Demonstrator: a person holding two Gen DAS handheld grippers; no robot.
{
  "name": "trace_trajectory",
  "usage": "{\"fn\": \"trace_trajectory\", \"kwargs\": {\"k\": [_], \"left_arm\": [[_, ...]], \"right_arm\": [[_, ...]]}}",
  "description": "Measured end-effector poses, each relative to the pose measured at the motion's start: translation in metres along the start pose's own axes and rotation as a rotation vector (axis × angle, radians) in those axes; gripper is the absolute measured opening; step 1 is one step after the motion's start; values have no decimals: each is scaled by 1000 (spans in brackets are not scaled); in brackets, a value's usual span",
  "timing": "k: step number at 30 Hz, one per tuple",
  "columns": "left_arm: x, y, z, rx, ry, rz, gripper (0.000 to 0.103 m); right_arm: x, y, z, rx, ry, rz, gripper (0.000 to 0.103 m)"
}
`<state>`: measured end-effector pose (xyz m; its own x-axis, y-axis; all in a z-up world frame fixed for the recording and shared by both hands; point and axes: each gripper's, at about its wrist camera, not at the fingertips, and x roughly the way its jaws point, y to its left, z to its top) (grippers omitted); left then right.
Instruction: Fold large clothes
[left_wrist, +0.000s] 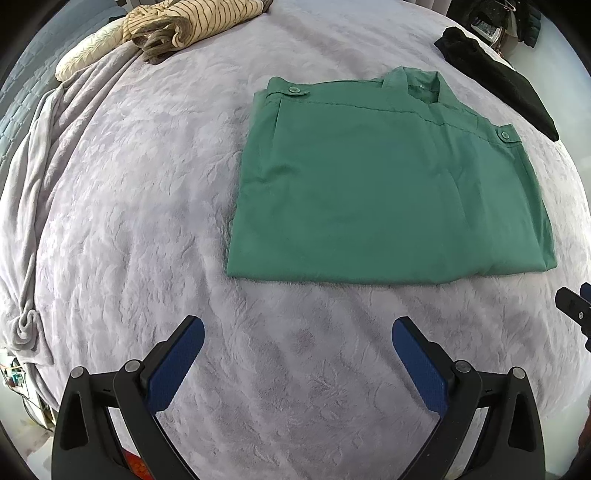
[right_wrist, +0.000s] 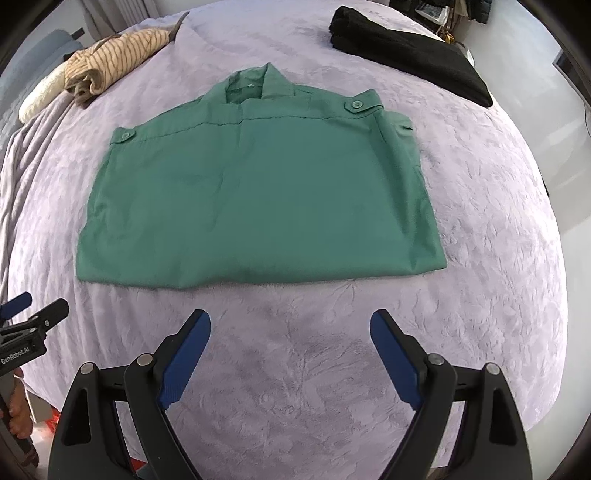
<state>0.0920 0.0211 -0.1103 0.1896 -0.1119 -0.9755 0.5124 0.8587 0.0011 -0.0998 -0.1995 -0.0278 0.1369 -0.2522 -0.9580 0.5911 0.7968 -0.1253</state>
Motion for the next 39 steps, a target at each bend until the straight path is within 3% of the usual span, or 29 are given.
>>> {"fn": "trace_trajectory", "kwargs": {"k": [26, 39], "left_arm": [[23, 18, -10, -39, 51, 1, 102], [37, 33, -17, -69, 85, 10, 102]], "right_arm": [[24, 25, 0, -63, 93, -28, 90], [44, 36, -5, -37, 183, 28, 90]]}}
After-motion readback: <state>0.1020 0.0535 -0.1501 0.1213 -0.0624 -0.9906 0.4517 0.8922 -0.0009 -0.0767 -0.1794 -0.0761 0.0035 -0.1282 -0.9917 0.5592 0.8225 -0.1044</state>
